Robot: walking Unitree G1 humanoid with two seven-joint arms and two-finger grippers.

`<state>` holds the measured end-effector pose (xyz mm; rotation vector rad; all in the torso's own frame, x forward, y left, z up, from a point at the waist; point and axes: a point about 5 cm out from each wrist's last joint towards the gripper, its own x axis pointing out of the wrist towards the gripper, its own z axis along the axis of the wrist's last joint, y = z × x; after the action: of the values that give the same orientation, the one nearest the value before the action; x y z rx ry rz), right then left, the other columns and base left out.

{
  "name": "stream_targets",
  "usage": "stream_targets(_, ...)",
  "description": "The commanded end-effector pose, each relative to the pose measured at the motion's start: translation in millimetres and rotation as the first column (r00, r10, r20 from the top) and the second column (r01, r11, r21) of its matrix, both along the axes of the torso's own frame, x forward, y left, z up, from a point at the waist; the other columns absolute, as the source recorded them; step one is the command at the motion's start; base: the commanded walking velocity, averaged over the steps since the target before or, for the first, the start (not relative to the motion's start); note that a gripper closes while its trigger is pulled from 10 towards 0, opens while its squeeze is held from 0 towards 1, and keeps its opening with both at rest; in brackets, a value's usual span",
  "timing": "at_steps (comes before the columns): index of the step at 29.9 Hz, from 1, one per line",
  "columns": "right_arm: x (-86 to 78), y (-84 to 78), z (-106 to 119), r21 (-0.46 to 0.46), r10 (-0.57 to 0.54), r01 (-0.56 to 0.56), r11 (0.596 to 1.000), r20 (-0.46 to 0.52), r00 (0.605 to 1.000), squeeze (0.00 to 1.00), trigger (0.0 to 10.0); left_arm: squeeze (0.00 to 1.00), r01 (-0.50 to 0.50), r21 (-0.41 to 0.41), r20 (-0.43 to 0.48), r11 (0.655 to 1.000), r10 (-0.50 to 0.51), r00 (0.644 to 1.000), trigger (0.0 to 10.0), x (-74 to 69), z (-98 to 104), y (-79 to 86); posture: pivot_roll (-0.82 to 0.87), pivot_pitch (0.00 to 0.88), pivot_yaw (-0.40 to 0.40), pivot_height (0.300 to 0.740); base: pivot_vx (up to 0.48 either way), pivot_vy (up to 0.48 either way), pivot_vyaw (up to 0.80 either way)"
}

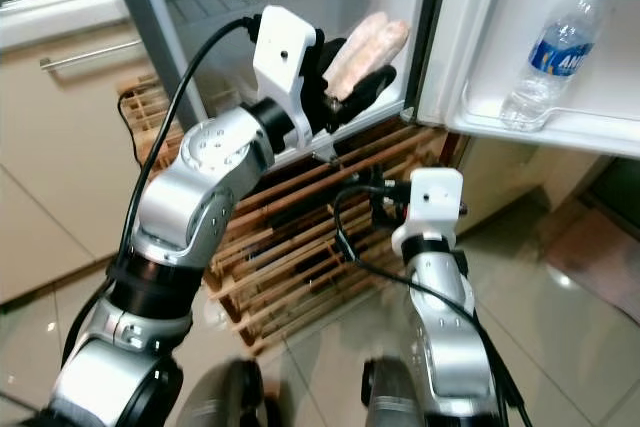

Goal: Restocking fridge

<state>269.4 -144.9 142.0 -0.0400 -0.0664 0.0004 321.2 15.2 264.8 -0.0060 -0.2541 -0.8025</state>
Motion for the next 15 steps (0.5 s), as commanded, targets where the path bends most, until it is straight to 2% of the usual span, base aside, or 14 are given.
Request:
stream_targets(1,1.9,-0.3,3,0.010,-0.005,0.005,1.000,0.017,1.000,0.27,10.0,0.00,-0.054,-0.013,-0.020,0.998,0.054,0.998,0.0,5.0,-5,11.6,-0.16,0.021,0.086,0.740,0.000,0.000,0.00)
stream_targets(5,2.5,-1.1,2,0.006,-0.002,0.002,1.000,0.015,1.000,0.27,10.0,0.00,-0.097,-0.043,-0.088,0.994,0.093,0.992,0.0,8.6,-18,23.9,-0.16,0.017,0.083,0.740,0.000,0.000,0.00)
stream_targets(6,2.5,-1.9,1,0.009,0.001,-0.001,1.000,0.011,1.000,0.30,10.0,0.00,-0.142,-0.040,-0.129,0.989,0.135,0.982,0.0,11.0,-29,33.5,-0.15,0.014,0.081,0.740,0.000,0.000,0.00)
stream_targets(7,2.6,-2.1,1,0.006,0.003,-0.003,1.000,0.012,1.000,0.31,10.0,0.00,-0.156,-0.032,-0.138,0.987,0.150,0.979,0.0,11.1,-34,35.9,-0.15,0.011,0.080,0.740,0.000,0.000,0.00)
stream_targets(8,2.7,-2.2,1,0.004,0.004,-0.004,1.000,0.013,1.000,0.31,10.0,0.00,-0.162,-0.027,-0.142,0.986,0.157,0.977,0.0,11.0,-36,36.7,-0.15,0.010,0.080,0.740,0.000,0.000,0.00)
stream_targets(9,3.1,-3.2,0,-0.019,-0.009,0.010,1.000,0.016,1.000,0.25,10.0,0.00,-0.172,-0.022,-0.150,0.985,0.166,0.975,0.0,10.2,-39,37.2,-0.15,0.008,0.078,0.740,0.000,0.000,0.00)
stream_targets(10,4.0,-3.6,-1,-0.033,-0.017,0.017,0.999,0.011,1.000,0.24,10.0,0.00,-0.181,-0.016,-0.154,0.983,0.176,0.972,0.0,9.1,-42,37.6,-0.15,0.007,0.078,0.740,0.000,0.000,0.00)
stream_targets(12,4.9,-3.8,-2,-0.039,-0.021,0.021,0.999,0.006,1.000,0.24,10.0,0.00,-0.189,-0.017,-0.158,0.982,0.184,0.970,0.0,7.9,-45,37.9,-0.15,0.005,0.078,0.740,0.000,0.000,0.00)
stream_targets(15,7.1,-3.4,-1,-0.039,-0.008,0.009,0.999,0.017,1.000,0.27,10.0,0.00,-0.217,-0.017,-0.144,0.976,0.213,0.966,0.0,4.8,-50,38.8,-0.14,0.003,0.075,0.740,0.000,0.000,0.14)
